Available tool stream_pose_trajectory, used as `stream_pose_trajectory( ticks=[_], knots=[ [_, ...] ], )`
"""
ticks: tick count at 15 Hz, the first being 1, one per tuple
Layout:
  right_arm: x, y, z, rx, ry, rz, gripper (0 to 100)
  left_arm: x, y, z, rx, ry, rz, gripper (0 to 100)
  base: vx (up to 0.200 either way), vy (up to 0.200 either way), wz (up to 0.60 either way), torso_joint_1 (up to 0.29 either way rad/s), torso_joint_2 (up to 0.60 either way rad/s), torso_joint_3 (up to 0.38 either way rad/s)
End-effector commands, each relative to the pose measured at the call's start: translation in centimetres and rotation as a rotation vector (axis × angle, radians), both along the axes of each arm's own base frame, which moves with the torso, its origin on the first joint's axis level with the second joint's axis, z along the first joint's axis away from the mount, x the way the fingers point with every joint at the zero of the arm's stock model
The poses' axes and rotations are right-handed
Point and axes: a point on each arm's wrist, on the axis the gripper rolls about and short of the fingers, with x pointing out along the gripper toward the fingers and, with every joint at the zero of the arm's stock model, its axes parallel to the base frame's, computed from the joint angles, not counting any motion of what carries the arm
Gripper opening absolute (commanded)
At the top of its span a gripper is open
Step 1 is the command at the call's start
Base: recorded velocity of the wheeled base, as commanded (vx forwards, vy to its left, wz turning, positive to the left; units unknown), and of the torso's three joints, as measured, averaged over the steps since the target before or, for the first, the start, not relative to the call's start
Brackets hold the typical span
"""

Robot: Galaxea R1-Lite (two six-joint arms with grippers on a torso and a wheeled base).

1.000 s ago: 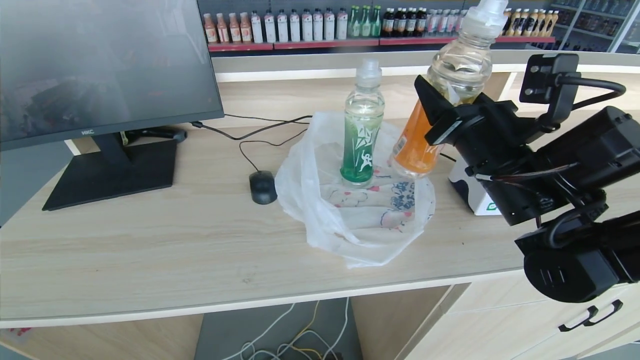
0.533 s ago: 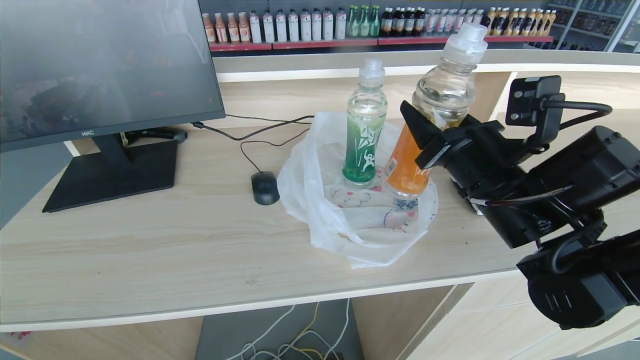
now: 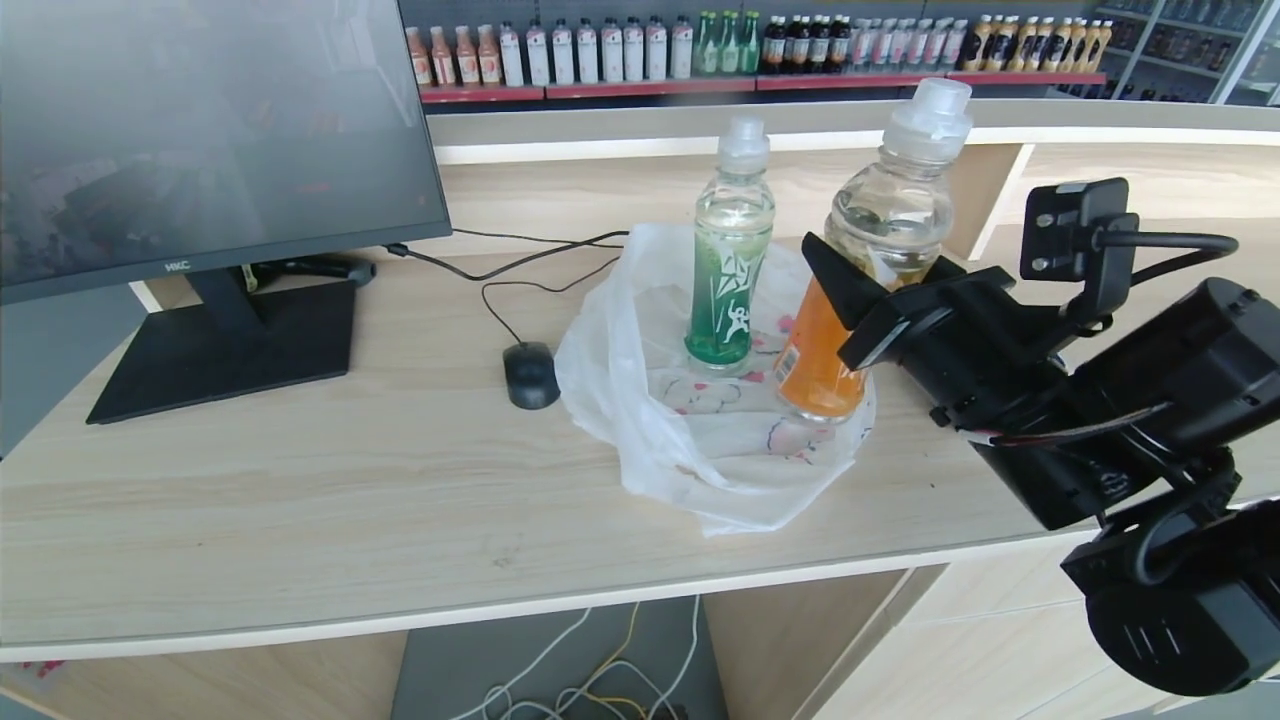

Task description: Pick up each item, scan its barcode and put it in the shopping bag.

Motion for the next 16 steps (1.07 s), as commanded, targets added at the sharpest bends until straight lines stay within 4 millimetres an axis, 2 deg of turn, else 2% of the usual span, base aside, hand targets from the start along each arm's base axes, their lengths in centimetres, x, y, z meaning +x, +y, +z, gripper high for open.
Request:
stream_pose_trajectory(
  ticks=[1,4,9,13,16],
  knots=[
    [0.2,0.0,0.3,-0.006,0.004,-0.004,0,0.0,0.0,0.0,-0.001,0.0,0.002,100,0.0,0.0,0.0,0.0,0.0,0.0],
    [0.8,0.6,0.9,-0.039,0.028,-0.008,0,0.0,0.0,0.0,-0.001,0.0,0.002,100,0.0,0.0,0.0,0.0,0.0,0.0],
    [4.2,2.6,0.5,-0.092,0.074,0.026,0,0.0,0.0,0.0,-0.001,0.0,0.001,100,0.0,0.0,0.0,0.0,0.0,0.0],
    [5.3,1.8,-0.6,-0.119,0.097,-0.013,0,0.0,0.0,0.0,-0.001,0.0,0.001,100,0.0,0.0,0.0,0.0,0.0,0.0],
    [5.6,1.9,-1.1,-0.126,0.109,-0.011,0,0.0,0.0,0.0,-0.001,0.0,0.001,100,0.0,0.0,0.0,0.0,0.0,0.0]
  ],
)
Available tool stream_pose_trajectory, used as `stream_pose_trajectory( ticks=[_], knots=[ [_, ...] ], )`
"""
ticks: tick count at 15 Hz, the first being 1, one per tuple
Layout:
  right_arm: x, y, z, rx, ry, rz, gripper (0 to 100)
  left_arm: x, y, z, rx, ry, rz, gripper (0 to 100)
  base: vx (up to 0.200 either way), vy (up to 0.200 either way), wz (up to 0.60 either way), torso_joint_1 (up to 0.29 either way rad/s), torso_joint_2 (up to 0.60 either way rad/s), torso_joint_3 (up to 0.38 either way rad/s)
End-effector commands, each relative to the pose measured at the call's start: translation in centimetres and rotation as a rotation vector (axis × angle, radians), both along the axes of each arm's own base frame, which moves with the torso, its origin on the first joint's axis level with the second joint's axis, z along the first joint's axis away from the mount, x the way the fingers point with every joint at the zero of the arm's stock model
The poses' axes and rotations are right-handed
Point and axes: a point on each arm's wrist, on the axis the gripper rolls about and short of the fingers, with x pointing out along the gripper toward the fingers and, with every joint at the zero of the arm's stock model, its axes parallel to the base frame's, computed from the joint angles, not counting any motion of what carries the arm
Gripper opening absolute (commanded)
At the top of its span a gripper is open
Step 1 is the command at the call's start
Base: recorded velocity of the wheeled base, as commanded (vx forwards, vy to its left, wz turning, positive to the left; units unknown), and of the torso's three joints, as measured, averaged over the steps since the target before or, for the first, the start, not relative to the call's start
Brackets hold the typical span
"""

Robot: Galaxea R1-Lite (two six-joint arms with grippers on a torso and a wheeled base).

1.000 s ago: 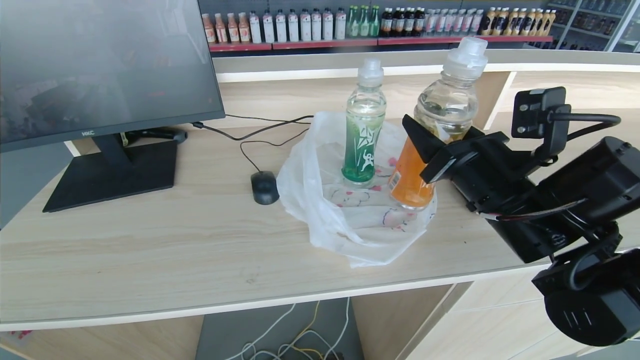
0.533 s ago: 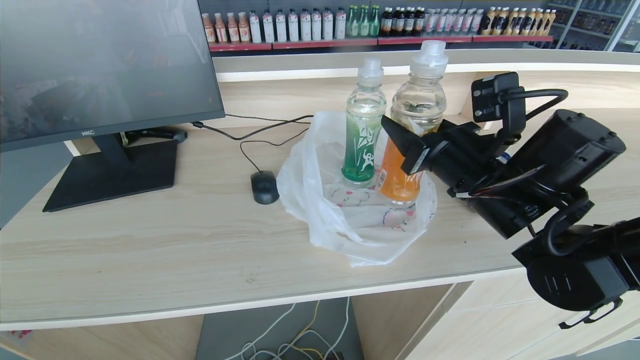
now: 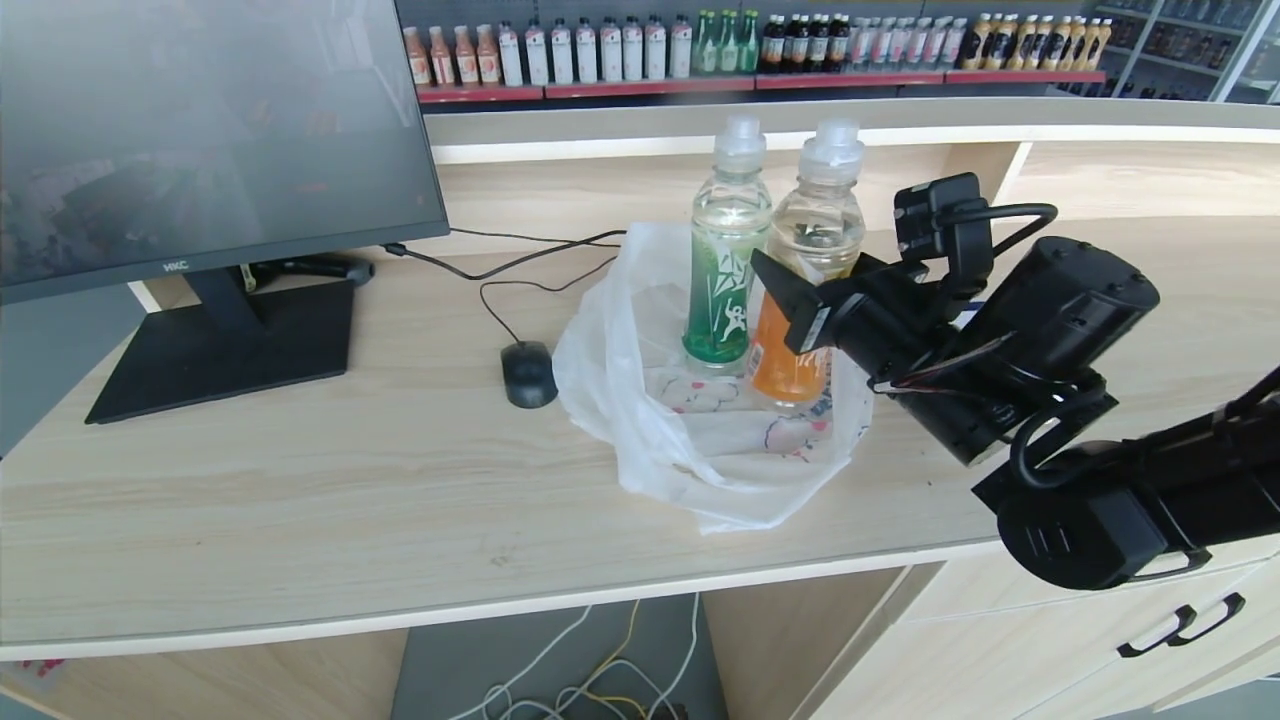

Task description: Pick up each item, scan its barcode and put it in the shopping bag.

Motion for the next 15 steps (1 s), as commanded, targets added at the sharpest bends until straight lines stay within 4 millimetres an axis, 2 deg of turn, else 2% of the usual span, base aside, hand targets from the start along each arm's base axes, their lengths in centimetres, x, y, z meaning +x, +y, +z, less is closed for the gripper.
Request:
stream_pose_trajectory(
  ticks=[1,6,11,15],
  knots=[
    [0.3,0.2,-0.6,-0.01,0.015,0.0,0,0.0,0.0,0.0,0.001,0.0,-0.001,100,0.0,0.0,0.0,0.0,0.0,0.0],
    [-0.1,-0.1,-2.0,-0.036,0.056,-0.001,0,0.0,0.0,0.0,0.0,0.0,-0.001,100,0.0,0.0,0.0,0.0,0.0,0.0],
    [-0.2,-0.1,-2.2,-0.041,0.062,-0.001,0,0.0,0.0,0.0,0.001,0.0,0.001,100,0.0,0.0,0.0,0.0,0.0,0.0],
    [-0.5,-0.3,-3.3,-0.061,0.099,-0.002,0,0.0,0.0,0.0,0.0,0.0,0.001,100,0.0,0.0,0.0,0.0,0.0,0.0]
  ],
)
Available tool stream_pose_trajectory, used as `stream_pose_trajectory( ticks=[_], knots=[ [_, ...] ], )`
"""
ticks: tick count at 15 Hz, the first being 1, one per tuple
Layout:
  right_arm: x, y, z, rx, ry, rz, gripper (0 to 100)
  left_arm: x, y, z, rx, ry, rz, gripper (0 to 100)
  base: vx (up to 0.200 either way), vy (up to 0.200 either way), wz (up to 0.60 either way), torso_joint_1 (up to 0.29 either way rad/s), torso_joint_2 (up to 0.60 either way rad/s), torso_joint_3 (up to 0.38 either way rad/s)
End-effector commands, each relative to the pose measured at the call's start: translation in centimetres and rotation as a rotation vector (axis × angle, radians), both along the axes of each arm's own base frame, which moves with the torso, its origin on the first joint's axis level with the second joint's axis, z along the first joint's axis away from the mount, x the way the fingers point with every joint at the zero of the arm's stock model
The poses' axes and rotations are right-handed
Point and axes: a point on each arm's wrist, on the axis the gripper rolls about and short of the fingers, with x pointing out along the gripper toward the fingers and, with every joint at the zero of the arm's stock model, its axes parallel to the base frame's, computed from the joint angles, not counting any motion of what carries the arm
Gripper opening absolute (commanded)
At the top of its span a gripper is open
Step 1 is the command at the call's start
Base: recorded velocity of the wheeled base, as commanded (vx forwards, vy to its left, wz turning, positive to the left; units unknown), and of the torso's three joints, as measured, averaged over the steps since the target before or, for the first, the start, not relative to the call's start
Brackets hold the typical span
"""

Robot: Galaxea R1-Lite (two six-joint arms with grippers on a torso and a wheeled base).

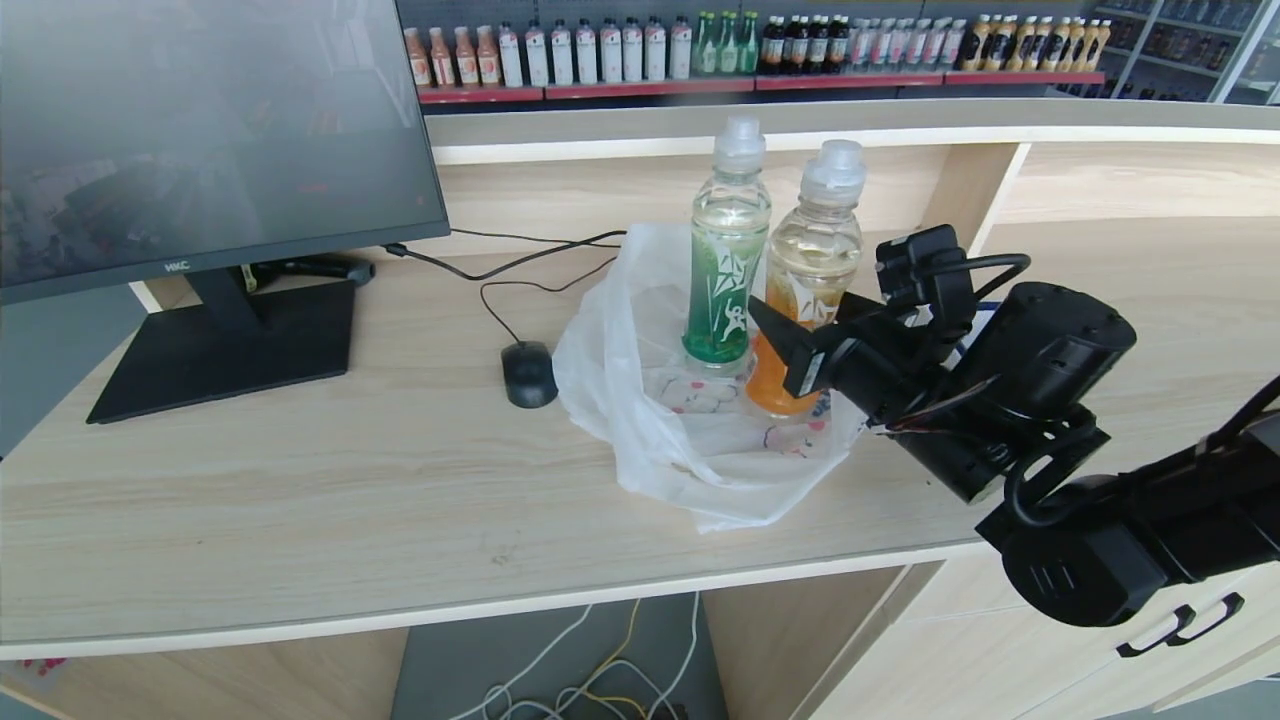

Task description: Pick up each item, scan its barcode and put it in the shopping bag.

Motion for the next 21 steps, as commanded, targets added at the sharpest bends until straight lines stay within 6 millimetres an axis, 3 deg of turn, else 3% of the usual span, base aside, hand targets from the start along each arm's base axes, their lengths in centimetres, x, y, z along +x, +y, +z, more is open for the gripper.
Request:
stream_pose_trajectory(
  ticks=[1,10,11,21],
  knots=[
    [-0.1,0.1,-0.5,-0.008,0.019,0.004,0,0.0,0.0,0.0,-0.001,0.0,0.001,100,0.0,0.0,0.0,0.0,0.0,0.0],
    [0.0,0.2,-1.7,0.002,0.022,0.009,0,0.0,0.0,0.0,-0.001,0.0,0.001,100,0.0,0.0,0.0,0.0,0.0,0.0],
    [0.0,0.2,-1.8,0.022,0.023,0.019,100,0.0,0.0,0.0,0.001,0.0,0.001,100,0.0,0.0,0.0,0.0,0.0,0.0],
    [-0.7,-0.3,-0.6,0.033,-0.03,0.018,100,0.0,0.0,0.0,0.001,0.0,0.001,100,0.0,0.0,0.0,0.0,0.0,0.0]
  ],
)
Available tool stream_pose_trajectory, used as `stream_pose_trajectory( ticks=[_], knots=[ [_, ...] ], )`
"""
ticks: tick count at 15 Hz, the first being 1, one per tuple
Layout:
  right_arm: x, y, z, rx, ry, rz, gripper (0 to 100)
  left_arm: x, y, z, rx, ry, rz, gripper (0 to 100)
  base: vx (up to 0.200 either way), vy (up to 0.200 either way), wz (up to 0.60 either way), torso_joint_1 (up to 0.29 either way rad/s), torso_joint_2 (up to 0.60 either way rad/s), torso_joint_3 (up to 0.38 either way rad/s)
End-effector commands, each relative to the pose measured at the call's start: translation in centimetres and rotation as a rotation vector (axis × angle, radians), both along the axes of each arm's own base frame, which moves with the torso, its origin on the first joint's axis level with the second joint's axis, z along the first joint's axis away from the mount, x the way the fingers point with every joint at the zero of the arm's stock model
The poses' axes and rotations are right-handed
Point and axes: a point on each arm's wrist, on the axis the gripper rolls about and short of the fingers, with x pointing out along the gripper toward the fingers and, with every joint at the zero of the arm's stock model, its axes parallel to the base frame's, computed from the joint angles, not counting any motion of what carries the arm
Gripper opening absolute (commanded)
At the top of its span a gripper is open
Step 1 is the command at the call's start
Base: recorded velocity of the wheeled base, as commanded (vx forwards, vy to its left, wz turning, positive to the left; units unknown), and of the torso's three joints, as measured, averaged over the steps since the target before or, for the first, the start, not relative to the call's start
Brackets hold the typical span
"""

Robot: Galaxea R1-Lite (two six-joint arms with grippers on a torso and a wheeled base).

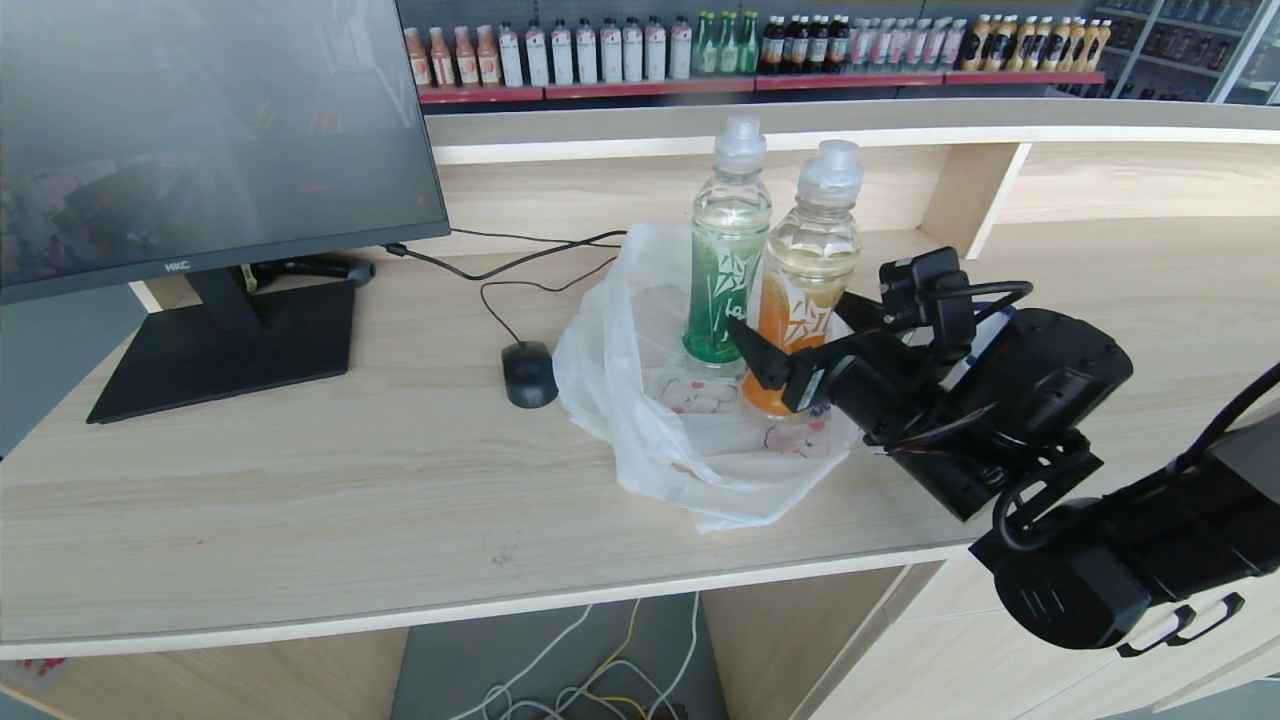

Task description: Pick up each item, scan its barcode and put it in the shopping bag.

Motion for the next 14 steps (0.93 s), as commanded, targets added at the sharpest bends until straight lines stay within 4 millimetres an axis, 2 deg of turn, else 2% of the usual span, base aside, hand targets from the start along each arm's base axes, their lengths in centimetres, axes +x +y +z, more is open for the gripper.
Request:
stream_pose_trajectory(
  ticks=[1,3,7,8,11,14],
  knots=[
    [-0.9,-0.4,0.9,-0.001,-0.025,0.0,100,0.0,0.0,0.0,0.0,0.0,-0.001,100,0.0,0.0,0.0,0.0,0.0,0.0],
    [-1.3,-0.7,1.2,-0.002,-0.027,-0.001,100,0.0,0.0,0.0,-0.002,0.0,-0.001,100,0.0,0.0,0.0,0.0,0.0,0.0],
    [-6.7,-3.6,2.6,-0.015,-0.04,-0.005,100,0.0,0.0,0.0,-0.002,0.0,0.001,100,0.0,0.0,0.0,0.0,0.0,0.0],
    [-7.5,-4.0,2.6,-0.018,-0.038,-0.004,100,0.0,0.0,0.0,-0.002,0.0,-0.001,100,0.0,0.0,0.0,0.0,0.0,0.0],
    [-13.7,-7.6,2.6,-0.01,-0.053,-0.009,100,0.0,0.0,0.0,0.0,0.0,0.001,100,0.0,0.0,0.0,0.0,0.0,0.0],
    [-20.2,-11.4,0.7,0.014,-0.057,-0.015,100,0.0,0.0,0.0,-0.002,0.0,-0.001,100,0.0,0.0,0.0,0.0,0.0,0.0]
  ],
)
